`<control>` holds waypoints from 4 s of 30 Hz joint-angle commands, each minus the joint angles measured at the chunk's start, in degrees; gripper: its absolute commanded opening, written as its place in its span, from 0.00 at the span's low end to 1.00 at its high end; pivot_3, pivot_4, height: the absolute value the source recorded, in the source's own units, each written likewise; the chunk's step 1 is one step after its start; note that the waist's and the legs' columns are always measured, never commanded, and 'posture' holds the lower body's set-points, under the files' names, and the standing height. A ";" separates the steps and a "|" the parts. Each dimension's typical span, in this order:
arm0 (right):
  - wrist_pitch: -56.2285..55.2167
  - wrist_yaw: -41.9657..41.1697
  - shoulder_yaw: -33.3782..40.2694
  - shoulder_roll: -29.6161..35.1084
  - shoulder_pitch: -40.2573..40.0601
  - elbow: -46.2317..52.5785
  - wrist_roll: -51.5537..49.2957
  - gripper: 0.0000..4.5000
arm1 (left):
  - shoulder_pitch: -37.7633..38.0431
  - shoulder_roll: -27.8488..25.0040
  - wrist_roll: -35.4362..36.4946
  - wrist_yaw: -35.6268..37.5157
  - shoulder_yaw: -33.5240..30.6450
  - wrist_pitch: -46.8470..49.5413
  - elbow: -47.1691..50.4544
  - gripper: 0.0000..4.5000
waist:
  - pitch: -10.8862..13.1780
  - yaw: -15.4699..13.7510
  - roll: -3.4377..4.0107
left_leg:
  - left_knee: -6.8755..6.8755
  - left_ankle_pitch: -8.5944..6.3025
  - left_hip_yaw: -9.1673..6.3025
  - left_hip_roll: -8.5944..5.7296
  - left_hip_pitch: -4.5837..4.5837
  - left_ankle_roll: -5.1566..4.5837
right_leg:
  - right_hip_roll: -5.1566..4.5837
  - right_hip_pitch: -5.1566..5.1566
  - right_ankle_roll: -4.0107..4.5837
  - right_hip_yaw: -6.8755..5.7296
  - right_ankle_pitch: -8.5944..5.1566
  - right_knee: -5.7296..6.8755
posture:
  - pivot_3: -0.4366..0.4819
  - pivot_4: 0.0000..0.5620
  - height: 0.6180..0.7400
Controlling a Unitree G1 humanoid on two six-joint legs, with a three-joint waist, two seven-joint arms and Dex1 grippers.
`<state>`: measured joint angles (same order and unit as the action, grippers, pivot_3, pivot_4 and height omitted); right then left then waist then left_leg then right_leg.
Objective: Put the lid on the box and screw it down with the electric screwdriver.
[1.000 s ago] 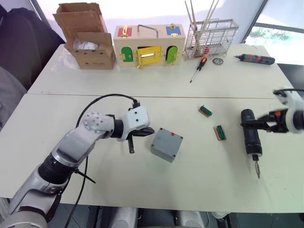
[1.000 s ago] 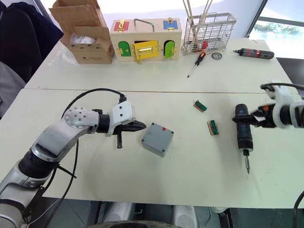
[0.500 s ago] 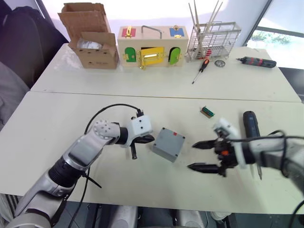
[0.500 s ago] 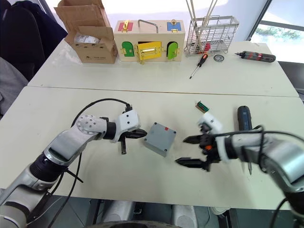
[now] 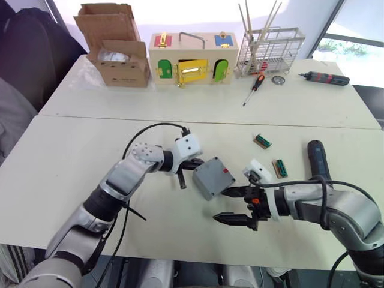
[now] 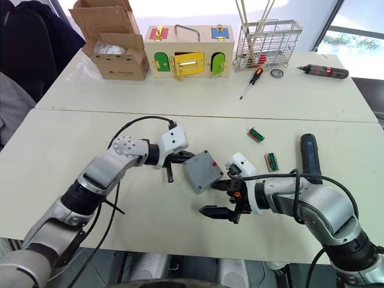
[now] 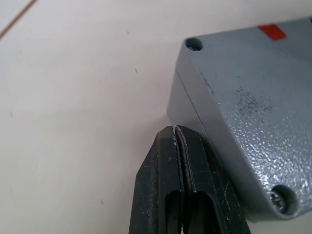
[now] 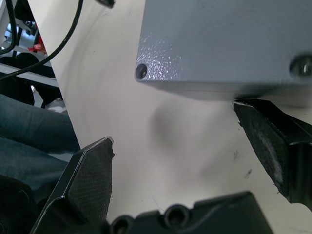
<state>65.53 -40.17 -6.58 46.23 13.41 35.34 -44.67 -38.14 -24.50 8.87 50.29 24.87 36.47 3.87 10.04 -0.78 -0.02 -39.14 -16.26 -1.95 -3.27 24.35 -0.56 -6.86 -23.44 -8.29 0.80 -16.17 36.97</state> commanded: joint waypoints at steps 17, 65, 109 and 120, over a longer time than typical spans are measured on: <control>-17.70 -12.95 -3.26 10.01 4.61 -4.23 12.36 0.99 | 13.91 -13.69 3.75 5.48 -4.01 8.46 23.59 0.00 | 0.00 -0.05 -0.01 | -0.03 -0.02 0.02 0.01 -0.01 -0.02 | -0.03 -0.07 -0.01 0.03 -0.01 0.07 | 0.48 0.27 0.96; -35.34 -2.46 11.05 -6.78 16.28 -43.58 24.50 0.65 | 5.50 -4.09 18.45 -0.62 -17.22 15.06 16.66 0.00 | -0.09 0.37 -0.16 | 0.01 0.03 0.12 0.01 -0.09 0.09 | -0.03 -0.10 -0.01 0.03 -0.01 0.19 | 0.48 0.27 0.96; -36.22 2.13 14.52 -12.29 21.15 -51.04 25.46 0.02 | 7.34 -4.37 19.92 -3.44 -14.76 14.32 17.89 0.00 | -0.09 0.56 -0.15 | 0.05 0.05 0.08 0.02 -0.10 0.12 | -0.02 -0.14 -0.01 0.03 -0.01 0.19 | 0.48 0.27 0.96; -32.79 1.53 16.27 -10.62 22.01 -43.86 23.74 0.02 | 7.21 -4.71 19.86 -2.98 -14.86 14.04 17.77 0.00 | -0.09 0.51 -0.15 | 0.05 0.05 0.08 0.02 -0.10 0.12 | -0.02 -0.14 -0.01 0.02 -0.01 0.19 | 0.48 0.27 0.96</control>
<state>32.32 -38.16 7.42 34.23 34.45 -12.98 -19.33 -30.34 -28.63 28.21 47.12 10.32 51.65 20.07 9.95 -0.27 -0.16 -39.09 -16.22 -1.87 -3.25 24.25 -0.44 -6.88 -23.58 -8.30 0.82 -16.18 37.16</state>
